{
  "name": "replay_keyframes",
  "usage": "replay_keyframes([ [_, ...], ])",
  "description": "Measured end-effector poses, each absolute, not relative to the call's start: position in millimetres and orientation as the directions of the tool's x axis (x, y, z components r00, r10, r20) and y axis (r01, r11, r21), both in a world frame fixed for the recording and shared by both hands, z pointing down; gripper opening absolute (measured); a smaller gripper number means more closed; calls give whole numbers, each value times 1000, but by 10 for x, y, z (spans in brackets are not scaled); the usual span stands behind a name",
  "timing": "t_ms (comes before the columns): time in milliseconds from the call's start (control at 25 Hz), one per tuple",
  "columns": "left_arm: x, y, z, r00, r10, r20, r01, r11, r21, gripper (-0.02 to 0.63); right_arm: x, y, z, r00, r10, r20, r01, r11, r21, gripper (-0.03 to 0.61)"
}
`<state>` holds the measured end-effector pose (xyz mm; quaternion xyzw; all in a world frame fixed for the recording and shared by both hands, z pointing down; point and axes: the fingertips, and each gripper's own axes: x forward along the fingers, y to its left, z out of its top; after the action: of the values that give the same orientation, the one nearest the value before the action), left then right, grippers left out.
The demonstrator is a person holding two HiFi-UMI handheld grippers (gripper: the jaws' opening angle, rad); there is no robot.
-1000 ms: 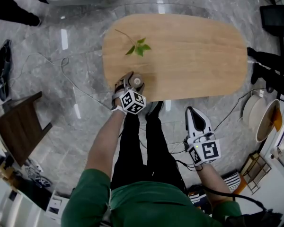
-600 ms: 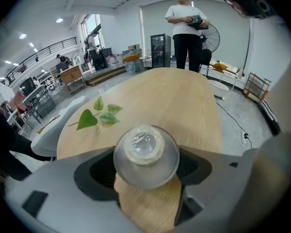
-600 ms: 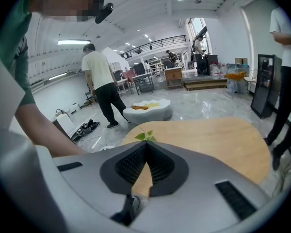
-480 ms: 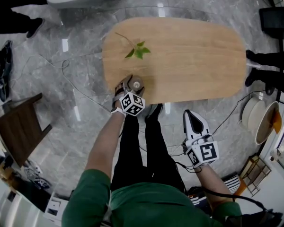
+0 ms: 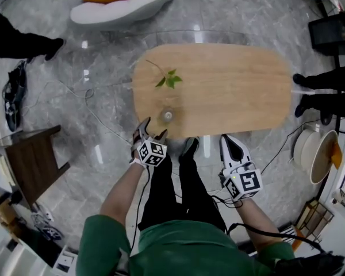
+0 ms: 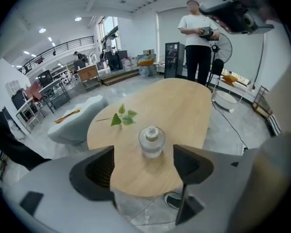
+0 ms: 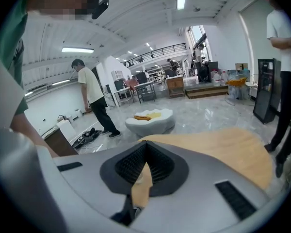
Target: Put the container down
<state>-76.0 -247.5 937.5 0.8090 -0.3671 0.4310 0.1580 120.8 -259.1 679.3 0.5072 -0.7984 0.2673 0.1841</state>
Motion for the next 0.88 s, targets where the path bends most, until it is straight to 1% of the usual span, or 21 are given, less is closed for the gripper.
replay_keyframes([
  [160,-902,-2349,8842,362,-492,792,-754,-654,-61,376,1162,-2664,6439,-427,-736,525,-904,361,-229,14],
  [320,-840,-2337,8199,378,-549,745,-800,-599,-35,376,1112,-2674,6077,-440,-754,488,-898,380,-222,14],
  [520,-587,-2317,7236,448,-613,651,-814,-581,14,374,1064,-2606,5595,-447,-781,436,-895,388,-222,14],
  [720,-353,-2263,6269,539,-642,546,-786,-616,51,370,1052,-2487,5133,-447,-810,379,-894,384,-232,14],
  [840,-281,-2249,5733,577,-670,468,-775,-630,54,316,1063,-2438,4902,-438,-830,346,-897,375,-237,14],
  [880,-274,-2259,5585,580,-684,443,-778,-626,53,288,1076,-2435,4843,-433,-837,334,-898,369,-239,14],
])
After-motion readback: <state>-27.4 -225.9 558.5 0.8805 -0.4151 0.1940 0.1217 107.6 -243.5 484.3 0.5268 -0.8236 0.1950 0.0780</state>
